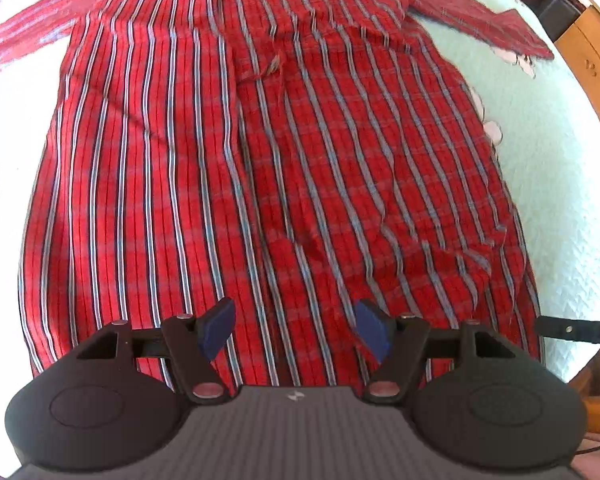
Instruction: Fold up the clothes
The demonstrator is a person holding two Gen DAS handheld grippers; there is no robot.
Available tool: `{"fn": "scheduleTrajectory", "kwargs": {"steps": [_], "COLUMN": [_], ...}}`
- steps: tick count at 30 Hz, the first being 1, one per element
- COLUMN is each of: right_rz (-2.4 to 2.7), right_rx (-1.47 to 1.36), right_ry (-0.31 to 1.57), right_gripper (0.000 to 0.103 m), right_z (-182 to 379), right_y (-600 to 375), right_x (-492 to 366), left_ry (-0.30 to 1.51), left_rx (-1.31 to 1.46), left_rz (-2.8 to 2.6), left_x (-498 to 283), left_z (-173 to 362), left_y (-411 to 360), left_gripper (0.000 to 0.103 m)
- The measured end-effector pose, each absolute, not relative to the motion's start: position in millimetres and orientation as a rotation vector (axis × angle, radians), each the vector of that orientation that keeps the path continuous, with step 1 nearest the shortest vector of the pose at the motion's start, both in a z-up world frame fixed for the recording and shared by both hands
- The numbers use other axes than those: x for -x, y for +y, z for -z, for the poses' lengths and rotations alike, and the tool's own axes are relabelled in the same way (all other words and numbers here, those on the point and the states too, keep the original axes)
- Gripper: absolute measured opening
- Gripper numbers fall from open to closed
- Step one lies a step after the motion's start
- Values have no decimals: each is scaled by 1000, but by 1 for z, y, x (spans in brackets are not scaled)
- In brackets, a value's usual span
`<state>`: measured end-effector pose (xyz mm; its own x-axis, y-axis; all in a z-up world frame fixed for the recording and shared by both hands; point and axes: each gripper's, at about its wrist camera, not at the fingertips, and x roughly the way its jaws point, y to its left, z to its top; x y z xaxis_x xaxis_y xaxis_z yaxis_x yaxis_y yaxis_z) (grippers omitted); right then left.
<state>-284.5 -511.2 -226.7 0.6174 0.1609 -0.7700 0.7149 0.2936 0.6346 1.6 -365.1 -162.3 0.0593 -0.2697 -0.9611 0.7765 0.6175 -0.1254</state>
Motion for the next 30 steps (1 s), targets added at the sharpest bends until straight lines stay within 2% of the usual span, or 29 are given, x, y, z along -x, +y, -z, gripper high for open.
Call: {"fn": "scheduleTrajectory", "kwargs": {"steps": [1, 2, 3, 10, 13, 14, 15, 20, 26, 28, 30], "right_rz": [423, 408, 392, 464, 474, 491, 511, 609, 627, 607, 589], "right_rx": [-1254, -1260, -1265, -1321, -1335, -1326, -1315, -1303, -1277, -1278, -1299], "right_ry": [883, 896, 910, 833, 816, 811, 808, 787, 836, 846, 847], "right_gripper": [44, 33, 0, 3, 30, 43, 47, 47, 46, 43, 31], "right_z": [230, 233, 236, 224, 212, 209, 207, 205, 225, 229, 234], "right_y": [-508, -504, -501, -506, -491, -483, -474, -434, -427, -433, -438], "right_x": [285, 285, 286, 324, 329, 331, 334, 350, 343, 343, 347], "left_ry": [1289, 1299, 1309, 1347, 1346, 1349, 1362, 1458, 1488, 1503, 1520], "left_rx": [-494, -495, -495, -499, -472, -462, -446, -384, -328, -279, -249], "left_rz": [840, 837, 834, 903, 979, 1001, 1014, 1016, 1000, 991, 958], "left_x": [3, 7, 12, 41, 50, 52, 54, 59, 71, 76, 78], "left_z": [162, 161, 160, 153, 156, 159, 163, 184, 194, 201, 211], "left_y": [-363, -360, -357, -339, -329, -326, -322, -308, -310, -313, -315], "left_gripper": [69, 69, 69, 69, 69, 69, 69, 69, 69, 69, 69]}}
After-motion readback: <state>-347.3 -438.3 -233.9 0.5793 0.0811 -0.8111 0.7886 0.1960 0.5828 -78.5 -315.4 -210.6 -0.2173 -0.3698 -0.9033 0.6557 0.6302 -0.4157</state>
